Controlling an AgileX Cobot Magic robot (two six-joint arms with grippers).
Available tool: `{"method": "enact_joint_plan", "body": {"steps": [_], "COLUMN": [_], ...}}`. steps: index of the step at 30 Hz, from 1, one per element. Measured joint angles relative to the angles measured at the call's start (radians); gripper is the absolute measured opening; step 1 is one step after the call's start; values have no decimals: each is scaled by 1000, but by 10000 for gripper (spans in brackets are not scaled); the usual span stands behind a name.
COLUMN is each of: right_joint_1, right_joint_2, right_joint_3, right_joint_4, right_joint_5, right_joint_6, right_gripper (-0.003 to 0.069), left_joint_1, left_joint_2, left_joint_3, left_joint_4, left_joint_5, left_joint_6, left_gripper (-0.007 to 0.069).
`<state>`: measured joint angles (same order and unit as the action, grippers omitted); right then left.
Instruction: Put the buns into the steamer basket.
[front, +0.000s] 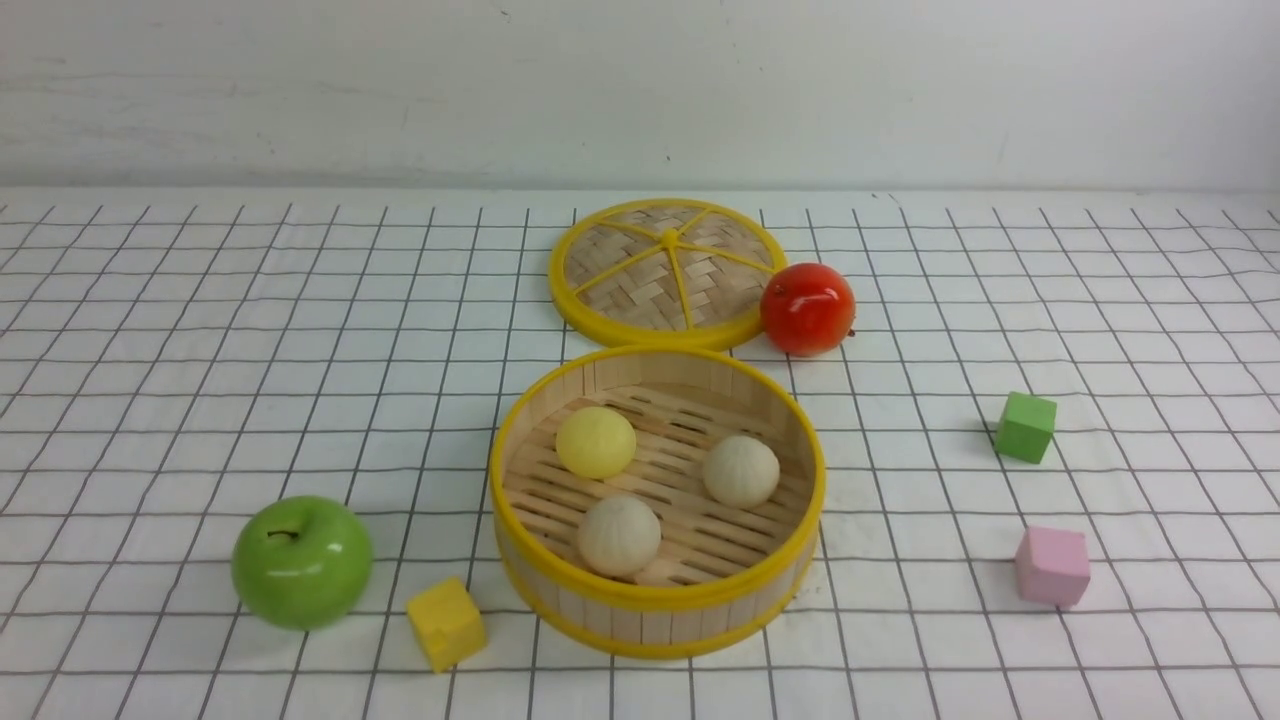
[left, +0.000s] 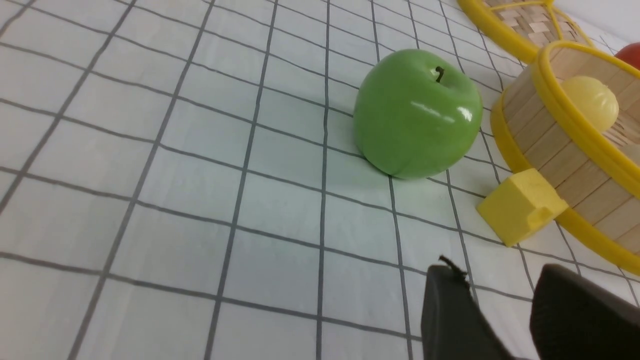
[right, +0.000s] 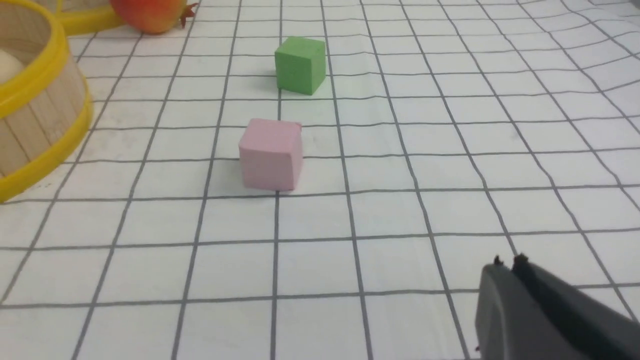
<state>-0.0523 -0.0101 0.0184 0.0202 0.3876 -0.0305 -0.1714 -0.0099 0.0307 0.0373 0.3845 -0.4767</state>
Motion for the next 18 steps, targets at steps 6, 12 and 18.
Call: {"method": "enact_joint_plan", "body": {"steps": [6, 12, 18], "right_joint_1": [12, 12, 12], "right_joint_2": [-1, -1, -1], "right_joint_3": [0, 0, 0], "right_joint_4": [0, -1, -1], "right_joint_5": [0, 0, 0], "right_joint_6": [0, 0, 0], "right_gripper": [19, 25, 32], "left_joint_1": [0, 0, 0], "left_joint_2": [0, 0, 0], "left_joint_3": [0, 0, 0], "left_joint_4": [0, 0, 0], "left_joint_5": [0, 0, 0], "left_joint_6": [0, 0, 0], "left_gripper": [238, 238, 238]}}
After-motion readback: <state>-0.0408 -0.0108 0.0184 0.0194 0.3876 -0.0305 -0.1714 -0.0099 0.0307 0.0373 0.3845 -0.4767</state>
